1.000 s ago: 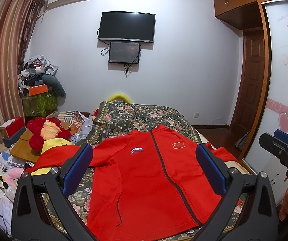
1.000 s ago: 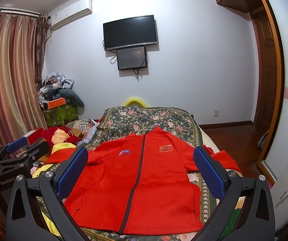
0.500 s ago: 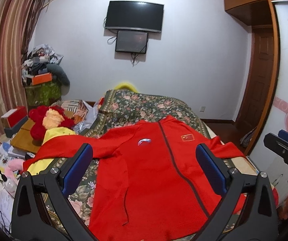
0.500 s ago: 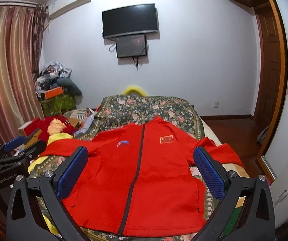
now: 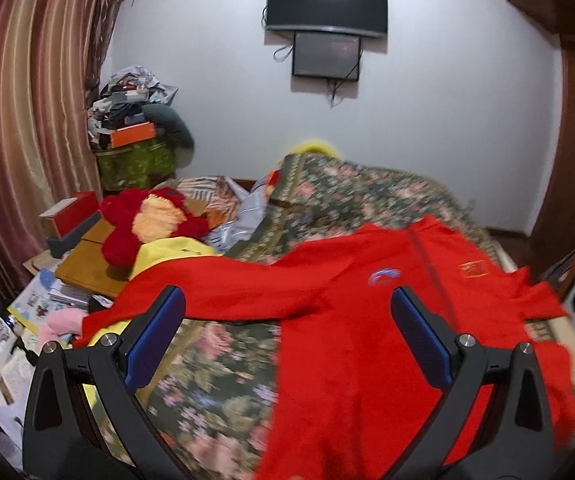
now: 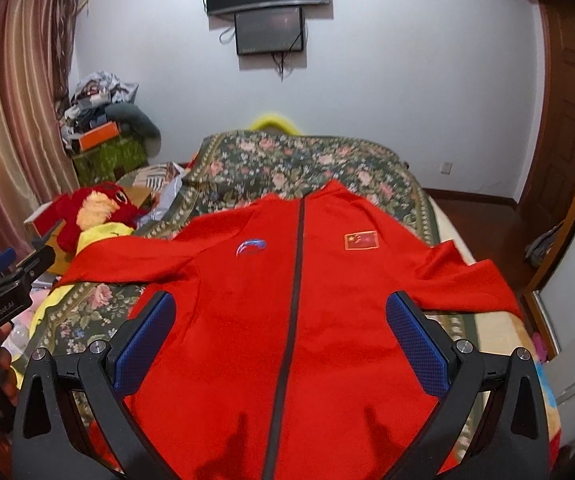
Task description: Fold large clothes
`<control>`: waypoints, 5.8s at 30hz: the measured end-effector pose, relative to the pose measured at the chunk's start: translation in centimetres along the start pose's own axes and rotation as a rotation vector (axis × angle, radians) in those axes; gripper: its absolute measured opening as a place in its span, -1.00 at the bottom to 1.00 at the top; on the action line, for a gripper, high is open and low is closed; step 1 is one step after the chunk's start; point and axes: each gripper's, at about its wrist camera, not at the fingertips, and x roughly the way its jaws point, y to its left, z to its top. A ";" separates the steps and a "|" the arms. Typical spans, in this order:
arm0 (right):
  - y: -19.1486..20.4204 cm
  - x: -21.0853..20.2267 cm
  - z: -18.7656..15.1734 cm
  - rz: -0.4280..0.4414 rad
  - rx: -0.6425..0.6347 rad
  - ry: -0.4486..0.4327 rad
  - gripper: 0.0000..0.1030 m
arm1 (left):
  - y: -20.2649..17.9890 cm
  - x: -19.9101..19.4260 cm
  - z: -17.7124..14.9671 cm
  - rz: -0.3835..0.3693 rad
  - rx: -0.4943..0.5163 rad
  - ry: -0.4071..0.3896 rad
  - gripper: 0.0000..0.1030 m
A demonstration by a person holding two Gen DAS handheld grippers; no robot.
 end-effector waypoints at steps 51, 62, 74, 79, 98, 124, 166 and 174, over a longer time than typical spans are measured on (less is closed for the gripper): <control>-7.6 13.2 9.2 0.005 0.148 0.287 1.00 | 27.1 22.8 4.2 0.066 -0.669 0.381 -0.91; -10.6 15.0 11.6 0.056 0.117 0.303 1.00 | 8.9 20.9 16.5 -0.166 -0.363 0.241 -0.91; -14.2 15.8 7.8 0.131 0.208 0.352 1.00 | -15.0 26.3 13.3 -0.359 -0.068 0.375 -0.91; -15.8 15.4 6.4 0.129 0.241 0.383 1.00 | -22.4 27.6 7.5 -0.417 0.053 0.526 -0.91; -11.6 14.9 6.3 0.105 0.087 0.412 1.00 | -18.8 21.1 7.0 -0.447 0.292 0.532 0.40; 7.1 28.1 -0.2 0.060 -0.490 0.522 0.77 | 0.6 26.9 -2.6 -0.070 0.395 0.581 0.70; 4.8 22.4 2.2 0.251 -0.421 0.342 0.18 | 1.6 27.8 -4.6 0.014 0.210 0.625 0.87; 9.6 27.9 -1.6 0.153 -0.612 0.460 0.18 | 1.1 28.6 -5.8 -0.008 0.268 0.579 0.99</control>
